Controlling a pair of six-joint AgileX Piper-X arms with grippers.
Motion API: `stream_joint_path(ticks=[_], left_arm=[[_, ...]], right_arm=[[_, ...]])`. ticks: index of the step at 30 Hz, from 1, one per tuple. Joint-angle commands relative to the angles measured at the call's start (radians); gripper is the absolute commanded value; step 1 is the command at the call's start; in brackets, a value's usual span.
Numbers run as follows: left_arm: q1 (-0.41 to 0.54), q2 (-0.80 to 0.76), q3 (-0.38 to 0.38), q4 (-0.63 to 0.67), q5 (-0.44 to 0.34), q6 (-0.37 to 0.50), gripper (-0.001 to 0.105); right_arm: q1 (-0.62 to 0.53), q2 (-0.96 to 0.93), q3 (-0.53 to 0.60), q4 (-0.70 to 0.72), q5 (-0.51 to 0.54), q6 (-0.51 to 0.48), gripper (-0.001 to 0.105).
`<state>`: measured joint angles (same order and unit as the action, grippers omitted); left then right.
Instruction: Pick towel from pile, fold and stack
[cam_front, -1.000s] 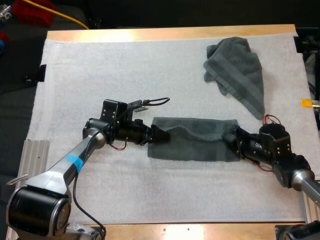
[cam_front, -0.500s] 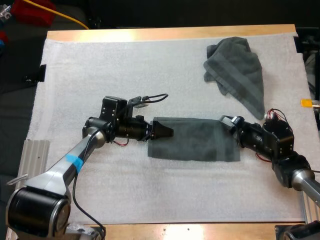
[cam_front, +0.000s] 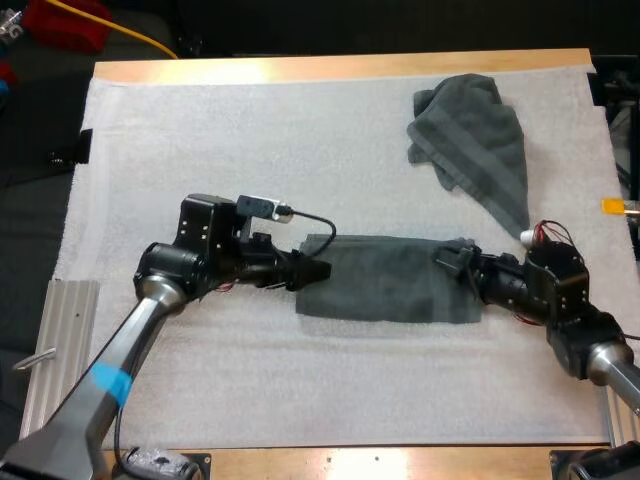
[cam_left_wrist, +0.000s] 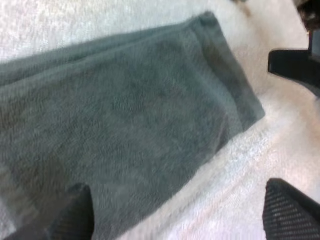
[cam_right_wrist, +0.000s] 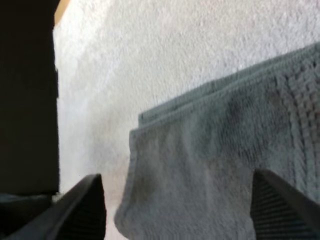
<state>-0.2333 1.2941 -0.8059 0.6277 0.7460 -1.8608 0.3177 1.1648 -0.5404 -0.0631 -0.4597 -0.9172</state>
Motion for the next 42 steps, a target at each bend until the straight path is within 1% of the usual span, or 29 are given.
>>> stream_joint_path(ticks=[1, 6, 11, 15, 21, 25, 28, 31, 34, 37, 39, 40, 42], left_arm=[[0.001, -0.025, -0.006, 0.025, -0.013, 0.012, 0.069], [0.001, -0.111, -0.006, 0.073, -0.015, 0.012, 0.069], [0.001, -0.202, -0.006, 0.134, -0.042, 0.012, 0.069], [0.001, -0.278, -0.006, 0.187, -0.085, 0.019, 0.069], [0.001, -0.336, -0.006, 0.267, -0.1, 0.031, 0.069], [0.001, -0.336, -0.006, 0.296, -0.099, 0.049, 0.069], [0.001, -0.336, -0.006, 0.296, -0.099, 0.05, 0.069], [0.001, -0.336, -0.006, 0.296, -0.099, 0.05, 0.069], [0.001, -0.336, -0.006, 0.296, -0.099, 0.05, 0.069], [0.001, -0.336, -0.006, 0.296, -0.099, 0.05, 0.069], [0.001, -0.336, -0.006, 0.296, -0.099, 0.05, 0.069], [0.001, -0.336, -0.006, 0.296, -0.099, 0.05, 0.069], [0.001, -0.336, -0.006, 0.296, -0.099, 0.05, 0.069]], right_arm=[[-0.005, -0.021, -0.004, 0.041, -0.016, -0.038, 0.061], [-0.005, -0.1, -0.004, 0.178, 0.011, -0.095, 0.061], [-0.005, -0.173, -0.004, 0.292, 0.039, -0.113, 0.061], [-0.005, -0.222, -0.004, 0.336, 0.06, -0.117, 0.061], [-0.005, -0.276, -0.004, 0.398, 0.14, -0.118, 0.061], [-0.005, -0.279, -0.012, 0.414, 0.154, -0.12, 0.061], [-0.005, -0.279, -0.045, 0.479, 0.209, -0.184, 0.061], [-0.012, -0.278, -0.097, 0.571, 0.276, -0.279, 0.061], [-0.042, -0.26, -0.15, 0.667, 0.3, -0.355, 0.061], [-0.093, -0.23, -0.195, 0.736, 0.277, -0.454, 0.061], [-0.135, -0.196, -0.221, 0.777, 0.237, -0.509, 0.061], [-0.15, -0.181, -0.228, 0.786, 0.213, -0.526, 0.061], [-0.188, -0.141, -0.241, 0.794, 0.131, -0.557, 0.061]])
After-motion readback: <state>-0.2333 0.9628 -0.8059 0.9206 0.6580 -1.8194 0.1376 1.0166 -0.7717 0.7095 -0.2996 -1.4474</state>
